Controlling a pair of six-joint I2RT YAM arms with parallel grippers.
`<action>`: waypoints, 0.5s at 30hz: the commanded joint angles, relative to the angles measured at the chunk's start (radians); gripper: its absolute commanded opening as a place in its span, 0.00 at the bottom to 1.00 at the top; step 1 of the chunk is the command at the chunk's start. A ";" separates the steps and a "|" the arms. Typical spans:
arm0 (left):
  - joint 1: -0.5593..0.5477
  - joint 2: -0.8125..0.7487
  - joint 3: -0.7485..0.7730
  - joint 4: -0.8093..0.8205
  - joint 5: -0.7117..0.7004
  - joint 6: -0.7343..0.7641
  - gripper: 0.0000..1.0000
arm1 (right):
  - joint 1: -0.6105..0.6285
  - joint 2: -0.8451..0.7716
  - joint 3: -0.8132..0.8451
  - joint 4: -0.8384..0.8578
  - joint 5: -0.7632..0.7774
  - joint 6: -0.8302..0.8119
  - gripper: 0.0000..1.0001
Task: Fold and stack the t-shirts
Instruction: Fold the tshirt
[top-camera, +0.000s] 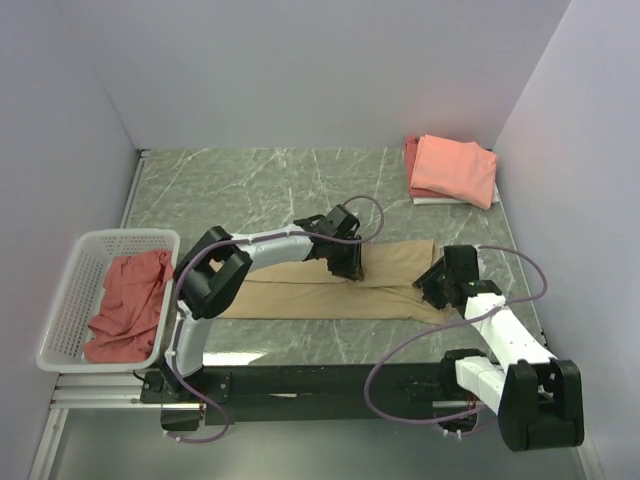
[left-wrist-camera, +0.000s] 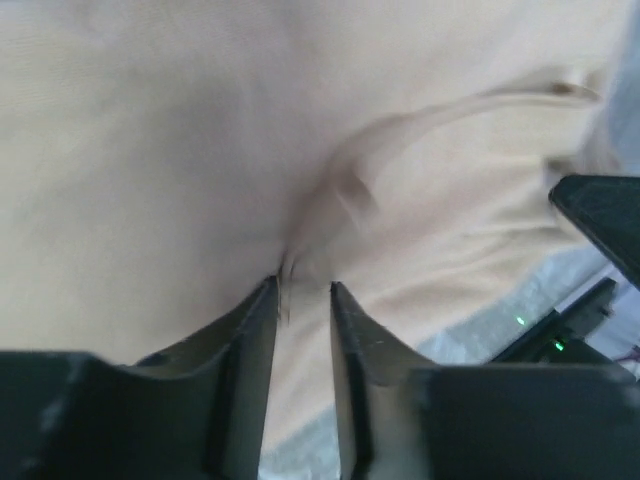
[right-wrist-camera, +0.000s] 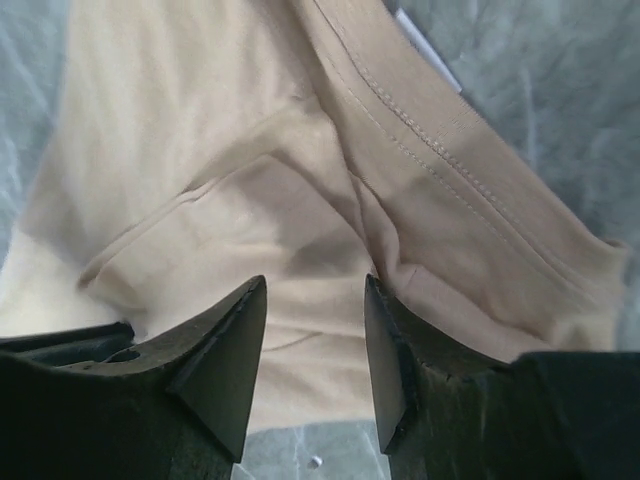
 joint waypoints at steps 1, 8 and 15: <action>0.020 -0.145 0.058 -0.033 -0.021 0.052 0.38 | 0.012 -0.104 0.110 -0.120 0.093 -0.036 0.52; 0.100 -0.334 -0.099 -0.132 -0.234 -0.029 0.34 | 0.132 -0.090 0.188 -0.149 0.153 -0.006 0.54; 0.117 -0.454 -0.382 -0.120 -0.426 -0.093 0.23 | 0.233 0.141 0.264 -0.051 0.179 0.047 0.54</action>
